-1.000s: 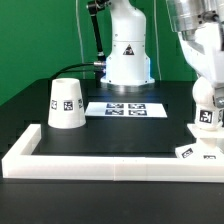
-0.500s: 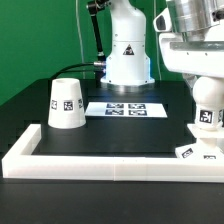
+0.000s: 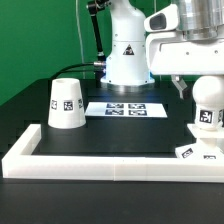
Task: Assemble lamp
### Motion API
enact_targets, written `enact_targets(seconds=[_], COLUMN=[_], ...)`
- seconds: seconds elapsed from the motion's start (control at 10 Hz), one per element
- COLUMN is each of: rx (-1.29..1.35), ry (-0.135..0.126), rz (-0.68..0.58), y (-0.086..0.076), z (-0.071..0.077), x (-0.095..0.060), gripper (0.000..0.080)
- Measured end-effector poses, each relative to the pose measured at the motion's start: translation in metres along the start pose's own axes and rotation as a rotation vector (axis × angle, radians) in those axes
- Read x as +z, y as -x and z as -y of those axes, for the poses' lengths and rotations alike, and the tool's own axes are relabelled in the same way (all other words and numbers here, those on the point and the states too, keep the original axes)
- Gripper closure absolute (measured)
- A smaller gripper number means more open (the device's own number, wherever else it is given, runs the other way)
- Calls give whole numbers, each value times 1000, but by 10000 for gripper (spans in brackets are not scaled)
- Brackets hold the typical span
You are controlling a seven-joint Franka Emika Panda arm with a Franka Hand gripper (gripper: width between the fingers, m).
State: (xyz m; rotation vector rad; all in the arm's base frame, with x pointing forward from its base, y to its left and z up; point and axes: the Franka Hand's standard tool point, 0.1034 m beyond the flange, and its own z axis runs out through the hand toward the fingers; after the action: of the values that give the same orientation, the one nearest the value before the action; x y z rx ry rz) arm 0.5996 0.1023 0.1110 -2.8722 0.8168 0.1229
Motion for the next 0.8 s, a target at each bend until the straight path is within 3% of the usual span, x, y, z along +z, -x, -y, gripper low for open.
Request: enact_targets(seconds=[0.2, 0.7, 0.8], rx=[-214, -536, -660], ry=[35, 40, 63], rz=[-17, -13, -40], y=[2, 0, -4], z=[2, -1, 1], x=[1, 0, 0], gripper=[101, 101, 101])
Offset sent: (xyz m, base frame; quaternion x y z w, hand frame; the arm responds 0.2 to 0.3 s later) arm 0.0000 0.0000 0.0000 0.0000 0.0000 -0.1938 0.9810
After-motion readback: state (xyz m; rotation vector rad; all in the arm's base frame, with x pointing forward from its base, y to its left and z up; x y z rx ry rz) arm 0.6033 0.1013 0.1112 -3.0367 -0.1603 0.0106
